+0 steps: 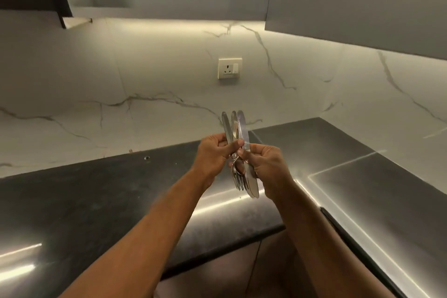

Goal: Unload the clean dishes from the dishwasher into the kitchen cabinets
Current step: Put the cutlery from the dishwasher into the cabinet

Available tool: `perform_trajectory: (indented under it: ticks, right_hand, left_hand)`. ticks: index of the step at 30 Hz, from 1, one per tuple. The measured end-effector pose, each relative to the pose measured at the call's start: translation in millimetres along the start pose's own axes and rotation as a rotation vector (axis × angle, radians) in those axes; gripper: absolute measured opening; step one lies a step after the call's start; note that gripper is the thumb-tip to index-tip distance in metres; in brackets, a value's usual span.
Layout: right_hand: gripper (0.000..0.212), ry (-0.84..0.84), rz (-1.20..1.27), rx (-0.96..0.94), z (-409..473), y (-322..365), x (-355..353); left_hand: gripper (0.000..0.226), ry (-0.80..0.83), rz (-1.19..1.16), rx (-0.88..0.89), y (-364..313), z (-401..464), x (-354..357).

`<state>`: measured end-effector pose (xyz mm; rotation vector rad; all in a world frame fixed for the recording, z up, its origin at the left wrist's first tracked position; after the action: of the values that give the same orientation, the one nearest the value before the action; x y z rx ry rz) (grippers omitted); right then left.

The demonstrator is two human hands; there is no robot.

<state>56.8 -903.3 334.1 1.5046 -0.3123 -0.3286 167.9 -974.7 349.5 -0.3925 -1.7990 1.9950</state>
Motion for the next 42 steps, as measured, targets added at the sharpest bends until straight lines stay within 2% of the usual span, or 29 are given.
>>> perform_trajectory:
  ticks: [6,14,23,27,31,34,42]
  right_hand:
    - [0.014,-0.009,0.005,-0.082,51.0,54.9,-3.3]
    - [0.011,0.019,-0.036,-0.206,121.2,142.2,2.8]
    - [0.006,0.009,-0.07,-0.294,193.9,243.1,28.9]
    - [0.016,-0.011,-0.074,-0.281,224.9,272.3,39.3]
    - [0.008,-0.017,-0.055,-0.291,266.7,309.8,64.5]
    - [0.014,-0.027,-0.058,-0.298,293.3,326.2,75.2]
    - [0.017,0.033,-0.069,-0.254,370.2,339.5,98.1]
  left_hand:
    - [0.024,-0.083,0.091,0.107,-55.9,50.6,-3.8]
    - [0.015,-0.162,0.182,0.248,-138.8,126.0,-11.9]
    - [0.021,-0.165,0.124,0.344,-234.9,195.6,-39.3]
    - [0.02,-0.154,0.11,0.333,-266.7,216.7,-48.1]
    - [0.024,-0.15,0.104,0.314,-298.4,263.5,-74.5]
    - [0.018,-0.153,0.123,0.32,-313.3,288.4,-86.8]
    - [0.014,-0.142,0.108,0.192,-316.8,354.5,-100.4]
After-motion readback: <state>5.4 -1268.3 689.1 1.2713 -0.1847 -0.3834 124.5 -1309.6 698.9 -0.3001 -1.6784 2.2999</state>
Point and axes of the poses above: each hand's wrist, its own z-axis towards the middle knuckle, its own x-axis out of the palm, y = z × x, the point moved 10 cm from there along z, towards the middle knuckle, and after that the axes turned 3 degrees about -z, right-handed, at the moved point
